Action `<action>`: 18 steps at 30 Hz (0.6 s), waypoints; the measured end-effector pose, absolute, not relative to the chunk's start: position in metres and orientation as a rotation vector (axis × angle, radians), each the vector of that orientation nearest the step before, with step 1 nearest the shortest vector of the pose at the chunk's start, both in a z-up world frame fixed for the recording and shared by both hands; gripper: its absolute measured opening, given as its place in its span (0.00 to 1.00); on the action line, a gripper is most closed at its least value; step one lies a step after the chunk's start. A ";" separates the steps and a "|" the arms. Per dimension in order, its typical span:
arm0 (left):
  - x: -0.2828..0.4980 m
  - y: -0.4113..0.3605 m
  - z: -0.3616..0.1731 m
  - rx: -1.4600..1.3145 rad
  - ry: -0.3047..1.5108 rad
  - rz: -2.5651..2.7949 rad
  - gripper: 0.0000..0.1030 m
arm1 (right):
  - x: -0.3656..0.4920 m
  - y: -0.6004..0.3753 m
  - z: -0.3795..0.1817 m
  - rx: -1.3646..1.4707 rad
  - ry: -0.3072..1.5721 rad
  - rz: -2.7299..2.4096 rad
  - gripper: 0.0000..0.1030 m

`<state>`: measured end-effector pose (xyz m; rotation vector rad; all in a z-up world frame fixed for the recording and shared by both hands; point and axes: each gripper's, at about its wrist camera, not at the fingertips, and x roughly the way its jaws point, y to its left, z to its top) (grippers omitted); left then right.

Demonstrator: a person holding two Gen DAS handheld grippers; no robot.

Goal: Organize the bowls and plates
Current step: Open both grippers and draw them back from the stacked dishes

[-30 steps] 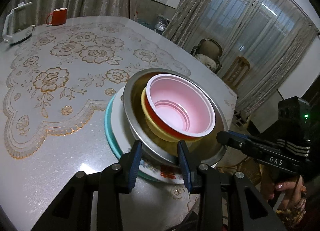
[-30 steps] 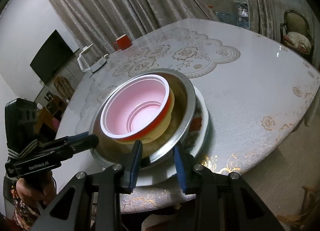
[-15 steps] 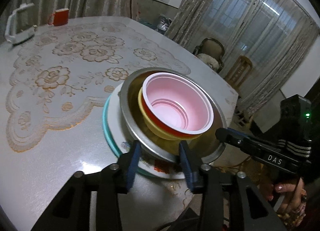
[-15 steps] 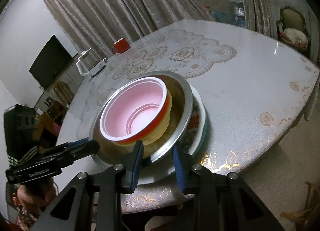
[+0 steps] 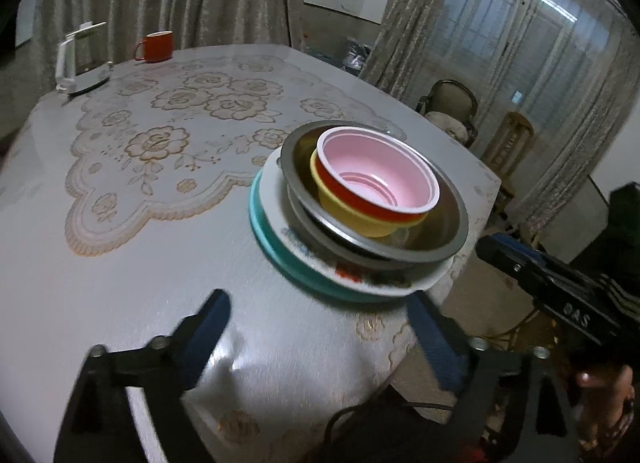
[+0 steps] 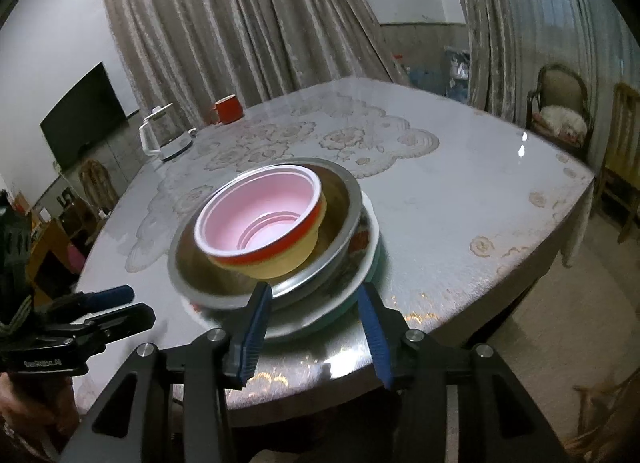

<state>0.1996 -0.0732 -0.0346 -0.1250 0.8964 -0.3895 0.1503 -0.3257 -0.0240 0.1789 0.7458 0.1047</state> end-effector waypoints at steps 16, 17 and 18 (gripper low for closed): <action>0.156 -0.075 -0.039 -0.113 0.890 -0.342 1.00 | 0.093 -0.287 -0.026 0.100 0.690 0.101 0.46; 0.154 -0.073 -0.037 -0.114 0.883 -0.336 1.00 | 0.089 -0.285 -0.026 0.107 0.692 0.107 0.46; 0.151 -0.072 -0.036 -0.114 0.873 -0.332 1.00 | 0.086 -0.284 -0.027 0.117 0.695 0.115 0.46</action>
